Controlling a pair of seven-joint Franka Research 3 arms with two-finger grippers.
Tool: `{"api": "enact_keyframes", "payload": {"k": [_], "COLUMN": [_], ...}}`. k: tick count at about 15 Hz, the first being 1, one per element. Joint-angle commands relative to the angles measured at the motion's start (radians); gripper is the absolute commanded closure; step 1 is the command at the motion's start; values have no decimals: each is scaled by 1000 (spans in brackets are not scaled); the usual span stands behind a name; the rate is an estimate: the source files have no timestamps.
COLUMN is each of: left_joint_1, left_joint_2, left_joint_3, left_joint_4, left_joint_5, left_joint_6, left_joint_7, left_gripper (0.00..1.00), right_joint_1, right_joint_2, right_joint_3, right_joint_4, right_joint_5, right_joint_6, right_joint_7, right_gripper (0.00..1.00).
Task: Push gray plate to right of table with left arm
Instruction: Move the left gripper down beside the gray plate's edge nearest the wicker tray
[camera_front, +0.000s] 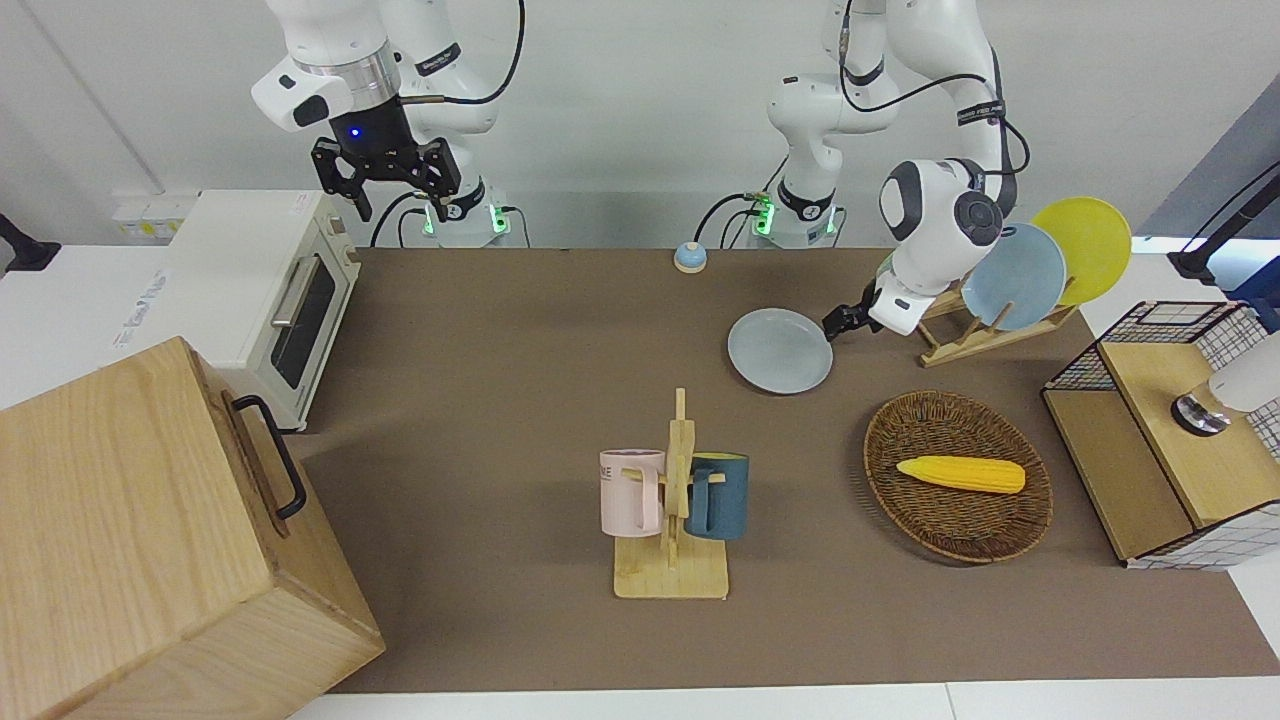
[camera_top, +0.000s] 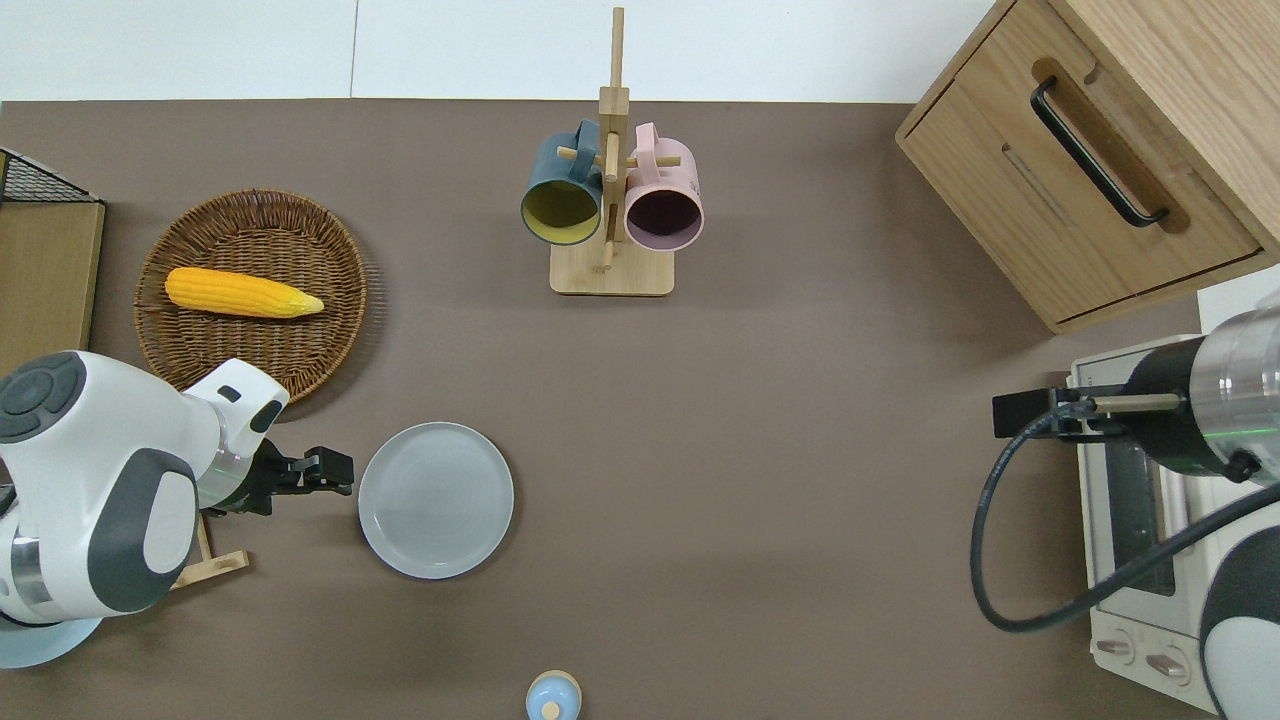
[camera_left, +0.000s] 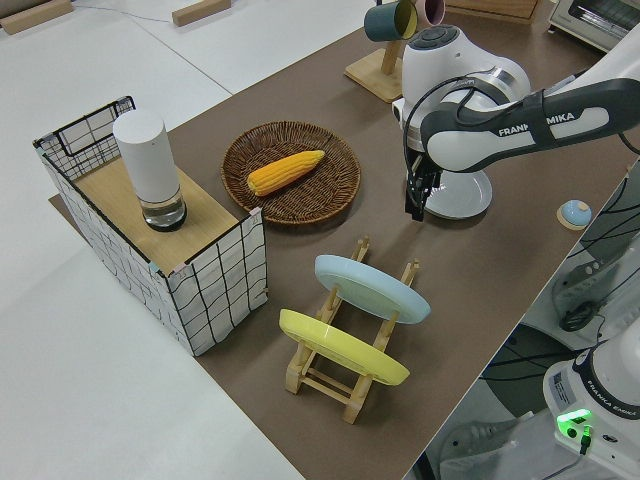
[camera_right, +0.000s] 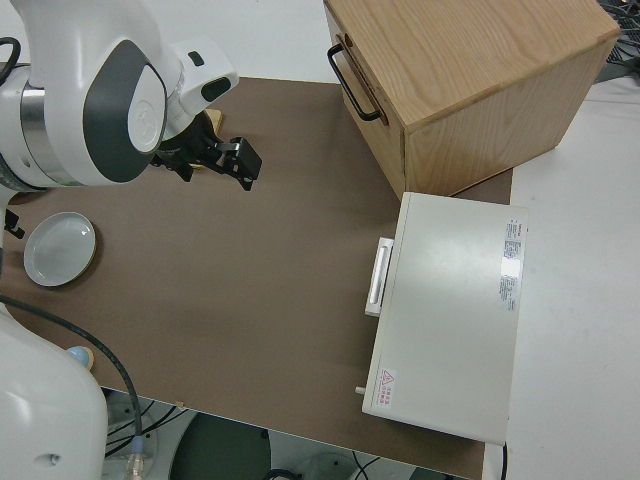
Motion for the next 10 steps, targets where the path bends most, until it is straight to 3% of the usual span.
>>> {"api": "enact_keyframes", "payload": {"k": [1,7,9,10], "left_joint_1": [-21,-32,-33,-33], "left_joint_2": [-23,-6,-6,-6], "left_joint_3": [-4,-18,-19,-24], "left_joint_4": [-78,-118,-121,-124], "left_joint_5": [-17,-39,-40,-40], "left_joint_6": [86,154,162,163], "left_joint_7": [-9,-9,-9,-9], "left_gripper": [21,142,224,311], "right_joint_1": [-24,-24,-24,-24], "right_joint_2": [-27,-27,-27,-27], "right_joint_3": [14,14,14,14], "right_joint_4": [-27,-27,-27,-27], "right_joint_5": [21,21,21,21], "right_joint_6": [0,0,0,0], "right_joint_7": [10,12,12,10], "right_gripper": [7,5,5,5]}}
